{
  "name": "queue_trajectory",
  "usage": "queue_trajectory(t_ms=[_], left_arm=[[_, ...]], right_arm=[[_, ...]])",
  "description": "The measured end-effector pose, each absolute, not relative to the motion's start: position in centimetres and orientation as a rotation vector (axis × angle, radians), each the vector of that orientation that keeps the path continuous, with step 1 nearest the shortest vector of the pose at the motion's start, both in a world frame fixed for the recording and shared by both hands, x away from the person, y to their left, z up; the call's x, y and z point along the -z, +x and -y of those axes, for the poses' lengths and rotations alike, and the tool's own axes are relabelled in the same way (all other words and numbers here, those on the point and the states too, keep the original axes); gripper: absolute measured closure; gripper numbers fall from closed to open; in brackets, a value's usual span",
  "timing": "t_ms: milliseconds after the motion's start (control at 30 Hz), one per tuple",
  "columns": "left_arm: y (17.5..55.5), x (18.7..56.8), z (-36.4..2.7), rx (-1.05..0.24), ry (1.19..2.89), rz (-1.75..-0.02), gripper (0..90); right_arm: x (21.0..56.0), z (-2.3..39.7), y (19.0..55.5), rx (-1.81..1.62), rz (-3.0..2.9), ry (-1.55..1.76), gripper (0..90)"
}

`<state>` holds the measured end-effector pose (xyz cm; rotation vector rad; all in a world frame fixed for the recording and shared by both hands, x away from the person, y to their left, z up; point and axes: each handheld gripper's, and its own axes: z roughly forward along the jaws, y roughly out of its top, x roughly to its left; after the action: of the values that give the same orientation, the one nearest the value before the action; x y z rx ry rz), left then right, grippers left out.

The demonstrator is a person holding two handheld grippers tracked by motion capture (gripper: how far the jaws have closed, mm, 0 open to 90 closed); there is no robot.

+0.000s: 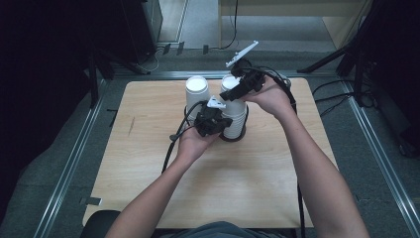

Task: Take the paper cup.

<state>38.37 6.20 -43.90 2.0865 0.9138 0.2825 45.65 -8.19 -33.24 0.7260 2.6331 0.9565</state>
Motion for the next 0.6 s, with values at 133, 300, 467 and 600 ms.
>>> queue_trajectory(t_ms=[133,300,467,600], left_arm=[[38.5,43.9,-6.4,-0.277,2.087,-0.913,88.5],[38.5,43.9,-6.5,-0.261,2.078,-0.925,86.4],[38.5,44.0,-6.5,-0.253,2.08,-0.922,84.3],[38.6,44.0,-6.6,-0.238,2.067,-0.922,83.1]], right_arm=[[31.3,8.9,45.4,-1.097,-2.563,0.751,25.0],[29.0,8.9,45.2,-1.057,-2.581,0.702,24.8],[26.8,9.4,44.9,-1.084,-2.586,0.716,24.5],[24.5,10.1,44.2,-1.08,-2.582,0.696,24.4]])
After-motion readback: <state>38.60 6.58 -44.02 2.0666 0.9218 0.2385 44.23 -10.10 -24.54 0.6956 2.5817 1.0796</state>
